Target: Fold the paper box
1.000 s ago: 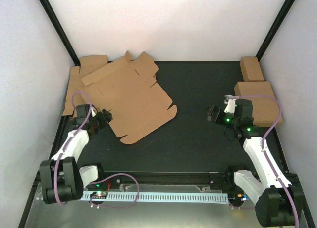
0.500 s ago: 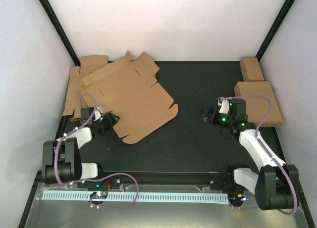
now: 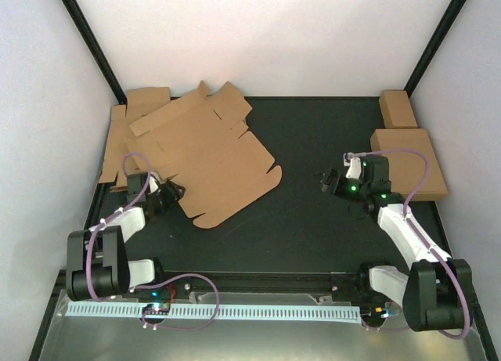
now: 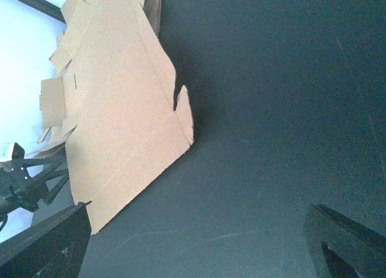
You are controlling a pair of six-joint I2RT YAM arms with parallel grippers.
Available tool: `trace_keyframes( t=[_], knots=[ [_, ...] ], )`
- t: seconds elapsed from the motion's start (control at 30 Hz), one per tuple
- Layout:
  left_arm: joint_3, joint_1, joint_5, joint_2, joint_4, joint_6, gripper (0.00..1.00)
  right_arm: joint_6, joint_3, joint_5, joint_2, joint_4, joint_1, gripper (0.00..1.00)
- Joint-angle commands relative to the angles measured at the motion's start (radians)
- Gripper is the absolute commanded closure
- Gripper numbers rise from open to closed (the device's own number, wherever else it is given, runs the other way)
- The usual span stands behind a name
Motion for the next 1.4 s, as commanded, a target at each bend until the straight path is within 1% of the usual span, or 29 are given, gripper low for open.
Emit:
trace_keyframes(
  t=[0.0,0.07,0.13,0.2,0.23,0.27,0.37,0.43,0.47,0.53,0.7,0.8,0.9,1.03,1.13,1.23,1.27,1.37],
  knots=[
    [-0.024,0.004,0.120,0.066,0.148,-0.047,0.47,0.002,0.029,-0.034,0.003,0.011,0.006,0.00],
    [-0.020,0.004,0.207,0.115,0.218,-0.062,0.59,0.010,0.029,-0.045,0.005,0.013,0.011,0.00],
    [-0.011,0.001,0.314,0.155,0.286,-0.071,0.74,0.025,0.023,-0.066,0.002,0.023,0.030,0.00],
    [-0.001,-0.005,0.363,0.170,0.306,-0.086,0.90,0.056,0.008,-0.066,-0.009,0.041,0.061,0.01],
    [-0.003,-0.010,0.377,0.162,0.308,-0.098,0.95,0.075,-0.004,-0.063,-0.017,0.052,0.079,0.01],
    [-0.008,-0.018,0.385,0.143,0.315,-0.113,0.98,0.099,-0.016,-0.059,-0.022,0.068,0.102,0.01],
    [-0.043,-0.049,0.377,0.044,0.323,-0.190,0.98,0.206,-0.065,-0.033,-0.033,0.128,0.166,0.01],
    [-0.081,-0.066,0.350,-0.061,0.336,-0.272,0.99,0.275,-0.100,0.009,-0.041,0.171,0.207,0.06],
    [-0.100,-0.074,0.328,-0.116,0.337,-0.321,0.98,0.304,-0.115,0.049,-0.048,0.187,0.227,0.06],
    [-0.132,-0.091,0.283,-0.228,0.333,-0.410,0.98,0.365,-0.148,0.082,-0.055,0.231,0.260,0.06],
    [-0.157,-0.158,0.100,-0.498,0.199,-0.575,0.98,0.523,-0.213,0.097,-0.035,0.376,0.313,0.06],
    [-0.184,-0.210,0.020,-0.606,0.162,-0.675,0.98,0.603,-0.224,0.122,-0.013,0.439,0.378,0.06],
    [-0.199,-0.256,0.010,-0.650,0.152,-0.736,0.98,0.671,-0.238,0.136,0.016,0.550,0.446,0.06],
    [-0.196,-0.348,0.010,-0.635,0.152,-0.783,0.98,0.737,-0.233,0.139,0.075,0.673,0.492,0.06],
    [-0.188,-0.415,0.002,-0.611,0.170,-0.803,0.99,0.756,-0.197,0.144,0.091,0.663,0.503,0.08],
    [-0.185,-0.490,-0.051,-0.609,0.182,-0.824,0.98,0.778,-0.154,0.156,0.094,0.591,0.506,0.11],
    [-0.187,-0.519,-0.075,-0.611,0.191,-0.838,0.99,0.792,-0.145,0.155,0.095,0.568,0.505,0.13],
    [-0.198,-0.602,-0.144,-0.613,0.212,-0.873,0.98,0.874,-0.163,0.142,0.082,0.602,0.507,0.29]
  ],
)
